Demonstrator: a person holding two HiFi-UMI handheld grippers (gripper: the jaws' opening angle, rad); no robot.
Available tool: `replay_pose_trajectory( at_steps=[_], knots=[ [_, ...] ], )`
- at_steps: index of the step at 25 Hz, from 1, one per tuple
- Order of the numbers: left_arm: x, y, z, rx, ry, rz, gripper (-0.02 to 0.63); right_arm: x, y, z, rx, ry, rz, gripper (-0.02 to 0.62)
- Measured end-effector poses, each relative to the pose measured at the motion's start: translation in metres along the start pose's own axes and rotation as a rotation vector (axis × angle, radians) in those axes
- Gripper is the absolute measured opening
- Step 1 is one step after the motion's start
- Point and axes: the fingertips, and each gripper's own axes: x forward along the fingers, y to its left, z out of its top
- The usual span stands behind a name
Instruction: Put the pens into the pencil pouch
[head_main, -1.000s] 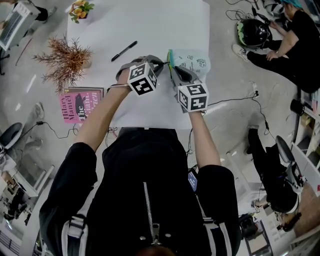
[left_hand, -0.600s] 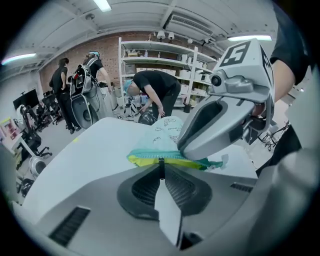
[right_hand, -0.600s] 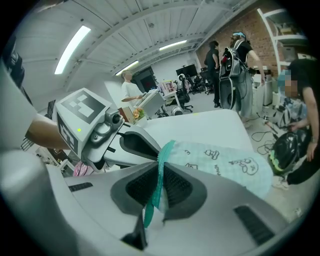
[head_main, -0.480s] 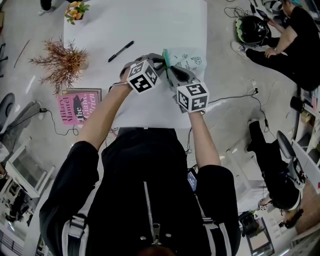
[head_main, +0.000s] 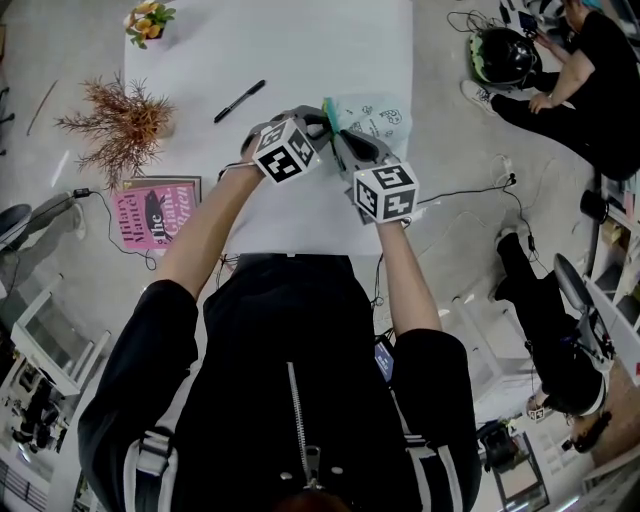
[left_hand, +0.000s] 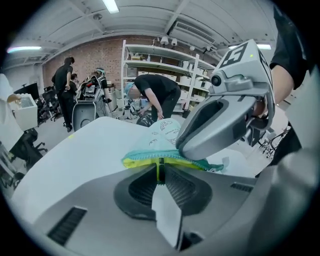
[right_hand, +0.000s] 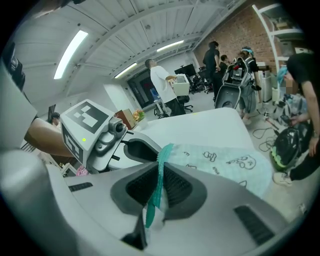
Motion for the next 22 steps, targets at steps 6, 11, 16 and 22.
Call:
replay_pose_trajectory(
  at_steps=[6,11,16,22],
  knots=[
    [-0.011,0.003,-0.002,0.015,0.004,0.026,0.049,0.001,-0.002,0.001,0.004,-0.003,-0.005,0.041],
    [-0.025,0.008,-0.008,-0.001,0.002,0.044,0.063,0.001,-0.004,0.004,0.011,-0.013,-0.006,0.041],
    [-0.043,0.011,-0.011,-0.018,-0.002,0.061,0.108,0.002,-0.004,0.002,0.008,-0.005,0.0,0.041],
    [-0.067,0.012,-0.019,-0.068,-0.003,0.059,0.181,0.001,-0.003,0.0,0.011,0.004,0.005,0.041]
  ],
)
